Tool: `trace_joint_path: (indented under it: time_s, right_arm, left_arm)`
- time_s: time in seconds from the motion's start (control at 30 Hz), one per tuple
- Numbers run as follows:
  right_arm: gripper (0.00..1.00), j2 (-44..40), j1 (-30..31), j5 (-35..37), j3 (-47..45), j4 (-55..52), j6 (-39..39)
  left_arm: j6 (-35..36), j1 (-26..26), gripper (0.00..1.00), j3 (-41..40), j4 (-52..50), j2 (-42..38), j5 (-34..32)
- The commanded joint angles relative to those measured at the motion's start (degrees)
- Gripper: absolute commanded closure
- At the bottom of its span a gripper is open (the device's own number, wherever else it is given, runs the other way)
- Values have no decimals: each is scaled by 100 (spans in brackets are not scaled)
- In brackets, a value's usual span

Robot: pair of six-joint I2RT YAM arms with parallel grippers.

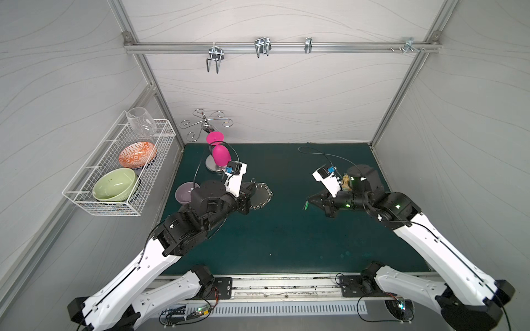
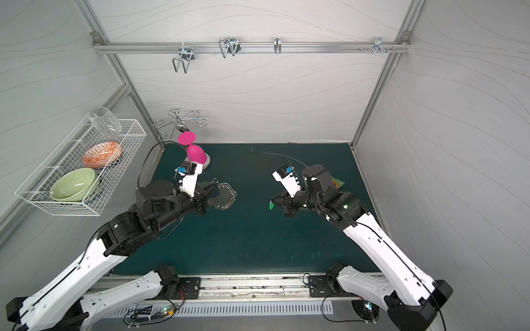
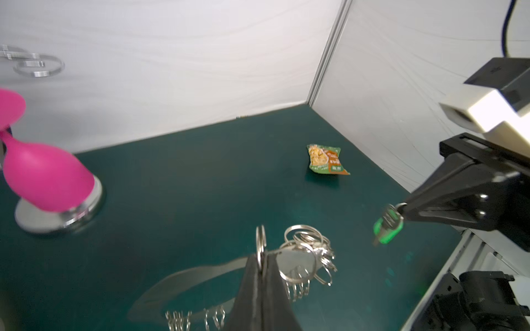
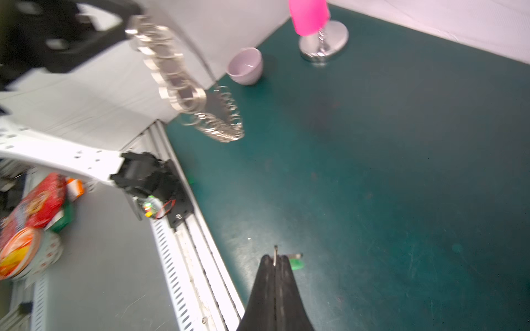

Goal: Attach keys to a key ring
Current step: Pick up the key from the center of the board, then insert the key onto the keyring.

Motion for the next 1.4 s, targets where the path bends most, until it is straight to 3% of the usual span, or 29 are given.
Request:
trace_joint_path:
  time_s: [0.0, 0.57, 1.1, 1.3, 1.37]
  right_arm:
    - [100, -41, 89, -767, 437, -226, -50]
    - [100, 511, 197, -1721, 2182, -74, 775]
    - [100, 1603, 272, -2781, 3618, -191, 1943]
    - [100, 2045, 327, -2936, 4195, -360, 1991]
    - [100, 2191, 332, -2837, 4453, -733, 1635]
  left_arm:
    - [855, -18, 100, 233, 1184, -68, 223]
    - [1937, -18, 100, 841, 1319, 242, 1568]
    - [2928, -22, 100, 1382, 751, 554, 1903]
    - [3127, -24, 100, 1577, 429, 698, 1919]
    - [3124, -27, 100, 1605, 393, 703, 1943]
